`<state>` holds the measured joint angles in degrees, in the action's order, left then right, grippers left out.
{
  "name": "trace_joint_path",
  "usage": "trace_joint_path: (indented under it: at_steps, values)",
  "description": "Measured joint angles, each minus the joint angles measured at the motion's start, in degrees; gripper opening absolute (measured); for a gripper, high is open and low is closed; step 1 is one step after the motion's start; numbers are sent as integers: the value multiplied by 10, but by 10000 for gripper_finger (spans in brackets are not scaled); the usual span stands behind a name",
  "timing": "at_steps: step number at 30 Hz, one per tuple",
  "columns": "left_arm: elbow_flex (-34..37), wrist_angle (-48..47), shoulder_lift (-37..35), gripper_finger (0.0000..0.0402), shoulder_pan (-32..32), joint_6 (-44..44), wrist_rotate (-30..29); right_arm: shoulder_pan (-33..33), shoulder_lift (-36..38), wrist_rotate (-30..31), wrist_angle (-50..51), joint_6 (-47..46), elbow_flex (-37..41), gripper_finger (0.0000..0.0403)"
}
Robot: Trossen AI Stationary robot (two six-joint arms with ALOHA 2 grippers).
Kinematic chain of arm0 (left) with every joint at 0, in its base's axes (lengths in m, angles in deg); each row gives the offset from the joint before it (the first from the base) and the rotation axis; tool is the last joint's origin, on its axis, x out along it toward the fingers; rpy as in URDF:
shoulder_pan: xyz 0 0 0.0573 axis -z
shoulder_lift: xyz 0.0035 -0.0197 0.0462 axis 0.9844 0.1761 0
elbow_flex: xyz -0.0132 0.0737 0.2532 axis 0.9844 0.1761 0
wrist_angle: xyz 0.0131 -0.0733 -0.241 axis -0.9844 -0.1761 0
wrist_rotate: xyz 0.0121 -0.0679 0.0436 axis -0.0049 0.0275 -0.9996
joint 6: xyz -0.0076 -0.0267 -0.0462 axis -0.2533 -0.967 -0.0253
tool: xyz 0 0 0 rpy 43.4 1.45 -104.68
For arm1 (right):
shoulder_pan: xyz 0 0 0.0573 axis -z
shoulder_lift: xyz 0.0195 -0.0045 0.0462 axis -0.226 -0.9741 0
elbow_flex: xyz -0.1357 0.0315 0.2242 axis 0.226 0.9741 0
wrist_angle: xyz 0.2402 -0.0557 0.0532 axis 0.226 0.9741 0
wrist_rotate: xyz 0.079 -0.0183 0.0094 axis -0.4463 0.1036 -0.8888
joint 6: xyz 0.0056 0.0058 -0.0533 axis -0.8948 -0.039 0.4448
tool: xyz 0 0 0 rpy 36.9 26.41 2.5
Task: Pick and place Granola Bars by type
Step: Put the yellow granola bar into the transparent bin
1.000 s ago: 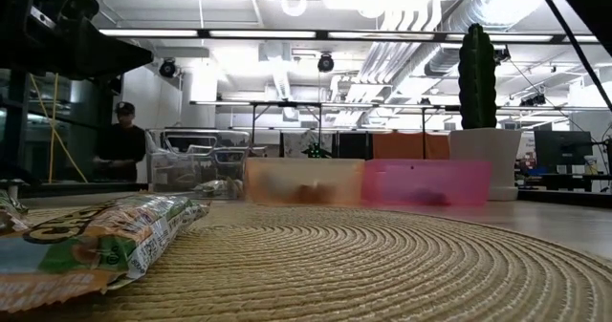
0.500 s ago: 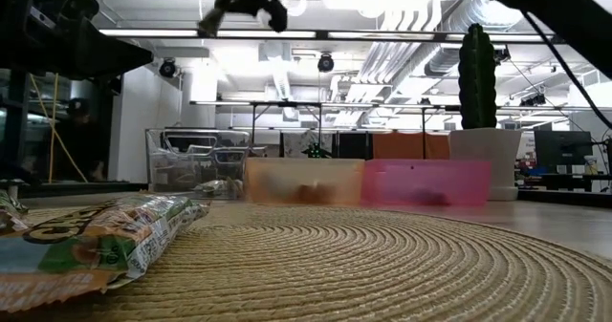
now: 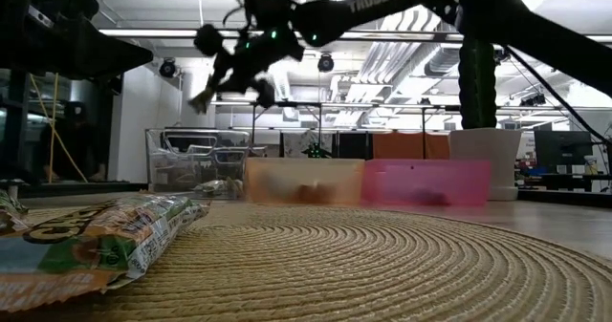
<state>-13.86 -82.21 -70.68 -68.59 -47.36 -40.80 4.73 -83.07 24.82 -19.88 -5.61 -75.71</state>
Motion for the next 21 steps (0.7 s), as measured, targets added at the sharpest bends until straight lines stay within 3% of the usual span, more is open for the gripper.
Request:
trace_joint_path:
  at_steps: [9, 21]
  values:
    - [0, 0, 0, 1, 0, 0, 0, 3, -43, -43, 71, -68, 0, 42]
    - [0, 0, 0, 1, 0, 0, 0, 2, -41, -26, 177, -78, 0, 50]
